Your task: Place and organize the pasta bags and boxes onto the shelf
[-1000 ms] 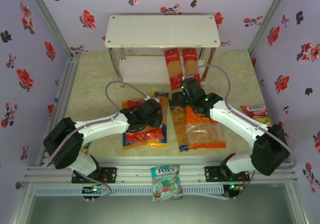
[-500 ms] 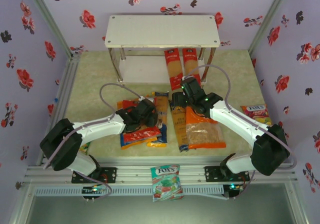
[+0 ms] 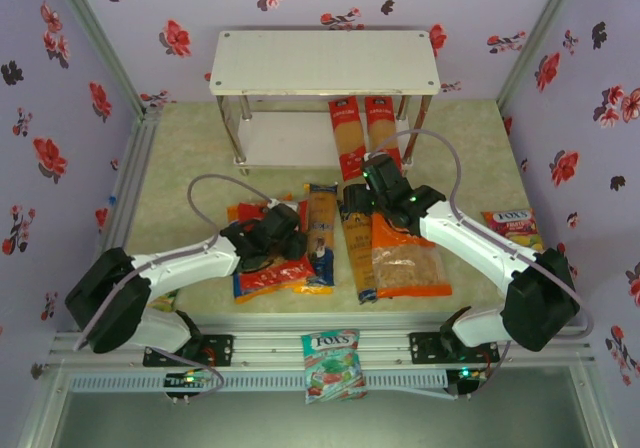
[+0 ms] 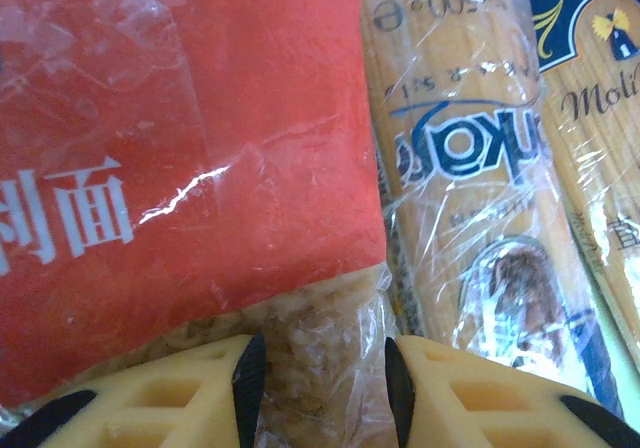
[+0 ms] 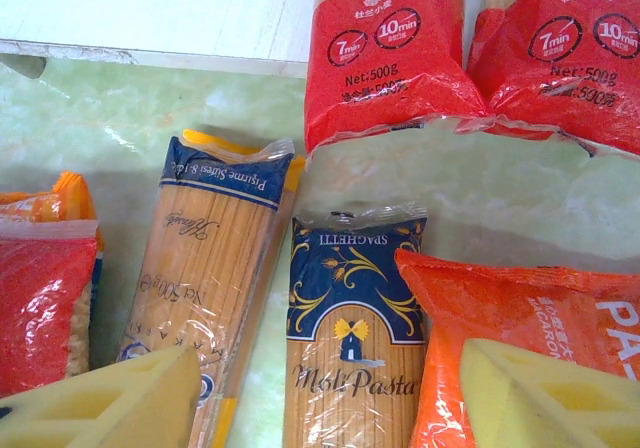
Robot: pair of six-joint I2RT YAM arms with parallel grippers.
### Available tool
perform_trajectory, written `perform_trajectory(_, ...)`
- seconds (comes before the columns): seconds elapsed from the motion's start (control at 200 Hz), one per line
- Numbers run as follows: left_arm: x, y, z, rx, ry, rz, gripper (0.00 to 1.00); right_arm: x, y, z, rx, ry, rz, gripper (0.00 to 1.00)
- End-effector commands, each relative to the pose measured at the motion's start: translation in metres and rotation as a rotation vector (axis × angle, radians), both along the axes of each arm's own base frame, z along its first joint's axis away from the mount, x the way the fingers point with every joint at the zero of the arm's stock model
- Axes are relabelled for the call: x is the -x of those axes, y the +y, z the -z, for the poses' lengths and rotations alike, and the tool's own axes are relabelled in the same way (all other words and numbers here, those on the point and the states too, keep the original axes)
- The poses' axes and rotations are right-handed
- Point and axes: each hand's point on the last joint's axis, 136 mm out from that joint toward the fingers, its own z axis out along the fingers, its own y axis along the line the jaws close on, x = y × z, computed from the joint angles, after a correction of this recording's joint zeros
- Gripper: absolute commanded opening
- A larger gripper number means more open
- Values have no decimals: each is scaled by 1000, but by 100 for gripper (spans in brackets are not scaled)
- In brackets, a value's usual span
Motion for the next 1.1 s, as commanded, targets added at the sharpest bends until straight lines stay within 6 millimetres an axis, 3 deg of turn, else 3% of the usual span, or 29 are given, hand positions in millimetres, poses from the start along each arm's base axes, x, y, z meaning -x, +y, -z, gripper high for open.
perform_trajectory(0.0,48,56,55,-197,241,-57,40,2,2,-5,-24,-3,3,70)
perform_trajectory(0.28,55,67,56,-252,266,-52,42,4,-1,-7,-17,-7,4,71)
perform_trajectory(0.4,50,69,48,-251,234,-61,45,4,-1,-9,-20,-10,4,71)
perform_trajectory(0.485,38,58,25,-181,153,-55,55,4,0,-10,-22,-11,3,71)
perform_trajectory(0.625,17,38,-31,-98,9,-23,64,4,0,-13,-24,-12,3,71)
perform_trajectory(0.74,13,17,-57,-76,-36,42,73,4,-3,-17,-16,-17,6,74)
perform_trajectory(0.96,24,-21,-60,-73,-37,148,76,8,-15,-23,-13,-21,31,78)
perform_trajectory(1.095,31,-36,-45,-111,-5,182,77,9,-26,-27,-9,-20,50,78)
